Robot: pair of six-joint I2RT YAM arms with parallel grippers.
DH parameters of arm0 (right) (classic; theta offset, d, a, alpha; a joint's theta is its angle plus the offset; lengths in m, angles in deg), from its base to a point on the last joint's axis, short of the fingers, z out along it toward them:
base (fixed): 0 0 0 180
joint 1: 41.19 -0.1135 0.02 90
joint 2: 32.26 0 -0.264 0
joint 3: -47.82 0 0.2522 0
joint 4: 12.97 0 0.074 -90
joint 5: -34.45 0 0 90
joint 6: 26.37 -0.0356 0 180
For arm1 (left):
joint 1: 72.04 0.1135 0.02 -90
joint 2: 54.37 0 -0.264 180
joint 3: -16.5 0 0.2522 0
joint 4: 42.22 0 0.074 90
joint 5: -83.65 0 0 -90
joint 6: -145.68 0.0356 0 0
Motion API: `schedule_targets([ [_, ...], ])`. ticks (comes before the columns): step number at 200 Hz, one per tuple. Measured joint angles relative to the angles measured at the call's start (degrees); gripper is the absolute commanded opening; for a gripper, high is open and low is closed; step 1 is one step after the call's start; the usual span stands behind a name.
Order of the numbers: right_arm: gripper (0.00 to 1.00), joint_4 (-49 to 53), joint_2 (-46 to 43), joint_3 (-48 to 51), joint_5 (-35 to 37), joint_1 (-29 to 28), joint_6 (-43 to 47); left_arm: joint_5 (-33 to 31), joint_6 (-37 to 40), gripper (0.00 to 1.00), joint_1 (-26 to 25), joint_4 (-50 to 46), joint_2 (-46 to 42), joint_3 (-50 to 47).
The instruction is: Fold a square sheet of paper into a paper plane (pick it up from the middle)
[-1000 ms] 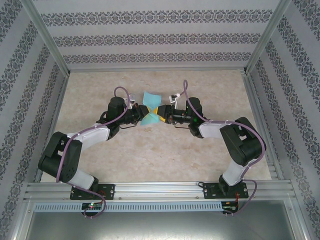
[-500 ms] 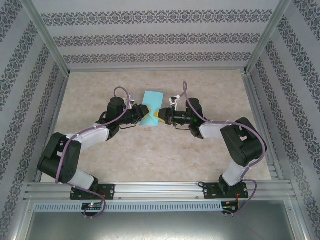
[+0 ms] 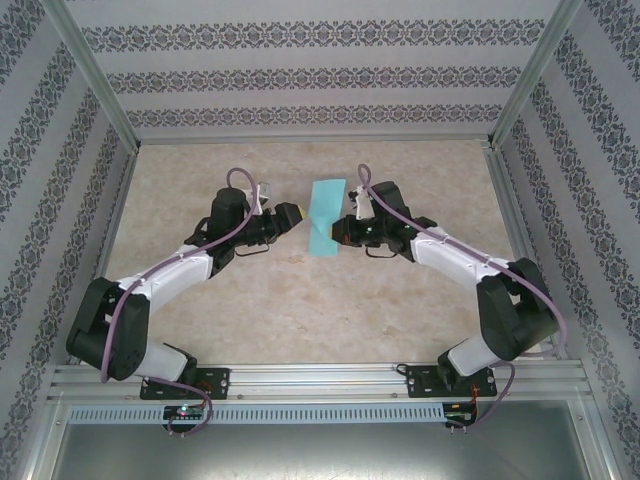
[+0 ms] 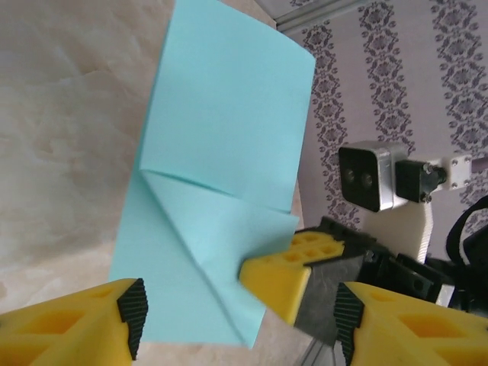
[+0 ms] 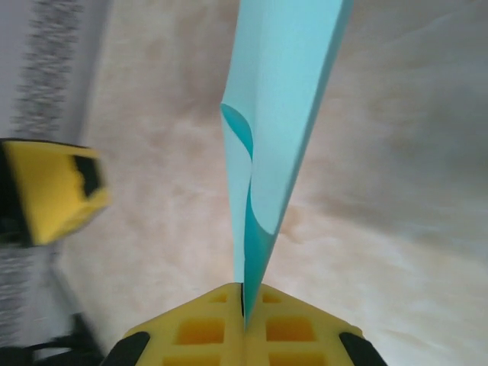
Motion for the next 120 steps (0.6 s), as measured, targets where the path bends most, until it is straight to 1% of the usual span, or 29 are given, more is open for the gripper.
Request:
schedule_targets([
  [13,0.0,6.7,-0.4,-2.1,6.7,-0.5,3.9,0.3,1.2,0.75,0.0,-1.9,-0.6,0.7],
  [33,0.0,17.4,-0.4,-5.5,19.5,-2.8,8.9,0.4,2.6,0.76,0.1,-4.3,-1.8,1.4],
  [57,0.01,28.3,1.0,-10.6,34.0,-7.0,12.2,0.5,4.0,0.79,0.4,-7.3,-3.6,2.0],
  [74,0.02,34.6,4.3,-15.0,42.9,-10.0,13.2,0.3,5.3,0.8,0.7,-9.9,-5.0,2.3],
  [99,0.04,40.8,11.1,-19.3,51.7,-13.3,13.4,-1.0,7.2,0.8,1.6,-14.6,-7.9,2.3],
  [120,0.08,44.2,17.8,-22.1,54.9,-15.9,13.0,-2.5,8.3,0.8,2.3,-18.3,-11.0,2.0],
])
